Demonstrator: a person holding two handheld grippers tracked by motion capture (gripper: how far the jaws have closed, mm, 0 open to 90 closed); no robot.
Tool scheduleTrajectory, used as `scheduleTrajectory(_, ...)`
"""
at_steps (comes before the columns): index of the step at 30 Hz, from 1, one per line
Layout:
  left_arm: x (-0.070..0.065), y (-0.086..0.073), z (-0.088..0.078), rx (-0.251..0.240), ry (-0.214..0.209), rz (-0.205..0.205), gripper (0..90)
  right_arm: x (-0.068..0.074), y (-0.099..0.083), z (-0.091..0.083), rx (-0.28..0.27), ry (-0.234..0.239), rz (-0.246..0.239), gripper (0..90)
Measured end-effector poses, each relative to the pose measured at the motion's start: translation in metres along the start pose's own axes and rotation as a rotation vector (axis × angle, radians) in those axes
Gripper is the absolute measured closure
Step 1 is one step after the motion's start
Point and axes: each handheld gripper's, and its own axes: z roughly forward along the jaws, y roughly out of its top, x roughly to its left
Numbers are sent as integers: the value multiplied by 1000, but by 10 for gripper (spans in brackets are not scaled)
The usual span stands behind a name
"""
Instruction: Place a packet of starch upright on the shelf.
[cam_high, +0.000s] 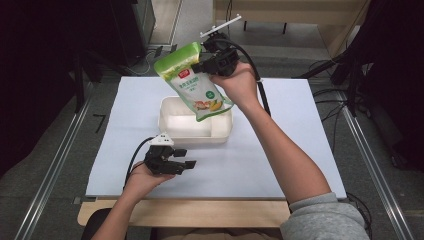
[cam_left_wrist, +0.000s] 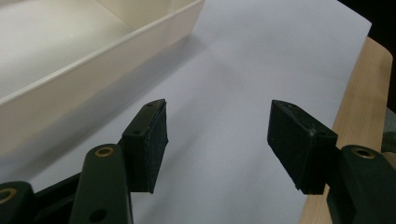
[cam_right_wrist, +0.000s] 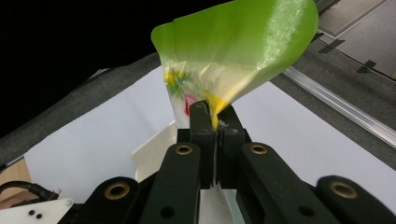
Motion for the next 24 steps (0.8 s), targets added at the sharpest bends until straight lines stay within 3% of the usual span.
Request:
scheduleTrajectory(14,1,-7,-9,-23,15,-22,387,14,12,53,17,25,13,897)
scheduleTrajectory(24,0,-7,-9,-29,11,-20,387,22,0,94,42,38,27,897)
